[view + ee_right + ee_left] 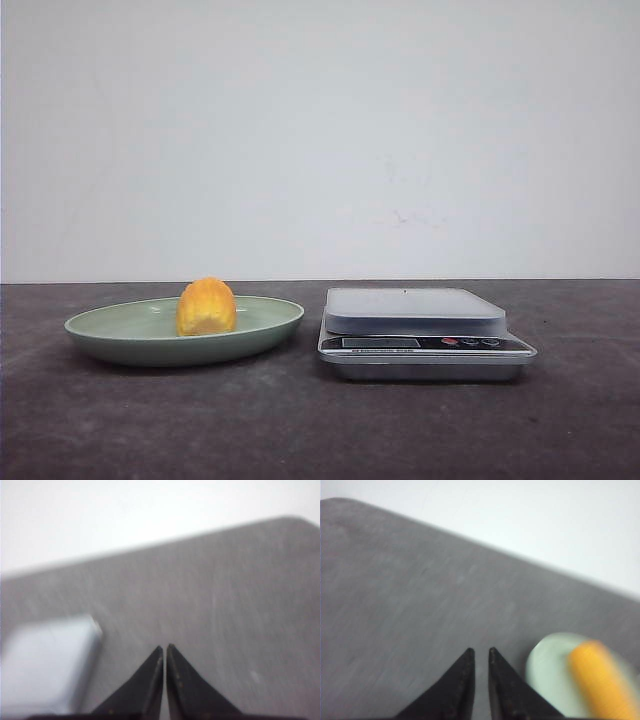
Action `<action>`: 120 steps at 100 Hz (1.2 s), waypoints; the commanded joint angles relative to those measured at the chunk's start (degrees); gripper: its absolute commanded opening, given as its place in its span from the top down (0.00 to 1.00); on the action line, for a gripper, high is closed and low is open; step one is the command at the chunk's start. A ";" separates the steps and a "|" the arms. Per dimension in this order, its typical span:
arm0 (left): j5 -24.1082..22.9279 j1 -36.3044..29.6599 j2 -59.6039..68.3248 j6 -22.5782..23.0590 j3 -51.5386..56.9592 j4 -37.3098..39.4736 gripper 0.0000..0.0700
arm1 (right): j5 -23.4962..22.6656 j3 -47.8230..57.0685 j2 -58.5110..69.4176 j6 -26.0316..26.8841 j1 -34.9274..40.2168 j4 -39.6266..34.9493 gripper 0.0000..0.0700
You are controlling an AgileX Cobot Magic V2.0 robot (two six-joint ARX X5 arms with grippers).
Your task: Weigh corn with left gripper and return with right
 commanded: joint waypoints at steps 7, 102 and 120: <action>1.66 -0.04 8.52 -1.53 12.33 1.57 0.98 | -0.15 9.22 6.71 2.97 0.07 -0.42 0.99; 3.96 -22.38 71.58 1.86 43.65 -3.45 0.32 | -6.60 43.32 31.26 -4.94 4.70 -20.72 0.31; 3.91 -24.98 80.83 1.07 43.65 -1.88 0.32 | -6.58 43.32 31.26 -4.94 4.70 -21.86 0.31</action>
